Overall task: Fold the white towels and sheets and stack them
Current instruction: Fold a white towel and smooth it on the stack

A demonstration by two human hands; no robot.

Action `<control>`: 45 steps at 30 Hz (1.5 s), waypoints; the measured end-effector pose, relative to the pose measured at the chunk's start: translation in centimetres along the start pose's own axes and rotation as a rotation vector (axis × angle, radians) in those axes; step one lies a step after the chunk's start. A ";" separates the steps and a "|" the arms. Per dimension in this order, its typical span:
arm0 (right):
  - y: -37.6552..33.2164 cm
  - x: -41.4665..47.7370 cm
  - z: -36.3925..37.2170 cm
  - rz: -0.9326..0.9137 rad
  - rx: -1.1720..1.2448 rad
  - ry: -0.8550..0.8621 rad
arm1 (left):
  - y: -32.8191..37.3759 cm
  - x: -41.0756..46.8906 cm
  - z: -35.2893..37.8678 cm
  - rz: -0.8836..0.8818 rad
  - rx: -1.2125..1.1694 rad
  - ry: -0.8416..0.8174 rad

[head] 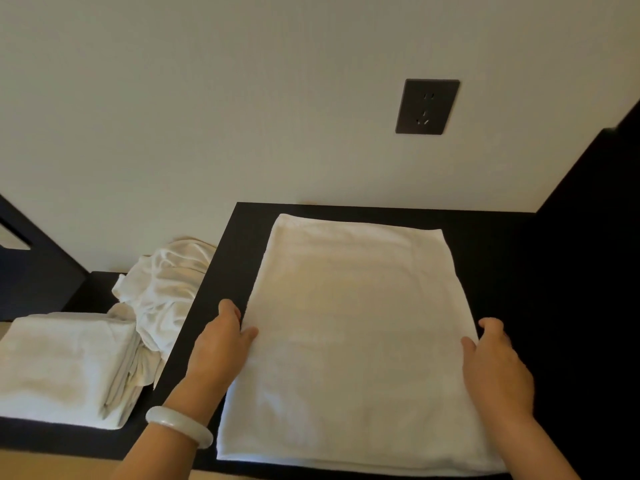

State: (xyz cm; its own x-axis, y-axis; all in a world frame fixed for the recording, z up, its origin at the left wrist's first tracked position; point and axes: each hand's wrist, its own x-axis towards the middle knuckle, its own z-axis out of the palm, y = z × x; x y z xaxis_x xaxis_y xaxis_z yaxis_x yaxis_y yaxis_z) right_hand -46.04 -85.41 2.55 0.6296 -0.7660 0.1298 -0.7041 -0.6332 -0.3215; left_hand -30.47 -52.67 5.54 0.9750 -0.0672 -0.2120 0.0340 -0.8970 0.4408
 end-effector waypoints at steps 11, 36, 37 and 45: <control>-5.3 -3.2 2.0 -0.468 -0.205 -0.478 | 1.5 -2.6 5.7 0.576 0.410 -0.119; -4.3 -1.5 2.6 -0.645 -0.102 -0.444 | 2.6 -1.1 5.9 0.692 0.337 -0.120; -3.3 -1.7 1.9 -0.663 -0.050 -0.466 | 2.4 -1.6 5.5 0.683 0.294 -0.137; 3.5 -2.2 -3.3 -0.615 0.149 -0.497 | 0.2 -4.7 3.7 0.857 -0.042 -0.243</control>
State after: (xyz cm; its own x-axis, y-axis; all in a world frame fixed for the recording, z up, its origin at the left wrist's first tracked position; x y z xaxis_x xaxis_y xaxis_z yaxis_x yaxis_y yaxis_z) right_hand -50.95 -86.29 4.22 0.9876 -0.1235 -0.0970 -0.1544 -0.8773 -0.4545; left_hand -35.84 -54.17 3.44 0.5956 -0.8028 0.0286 -0.6730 -0.4792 0.5634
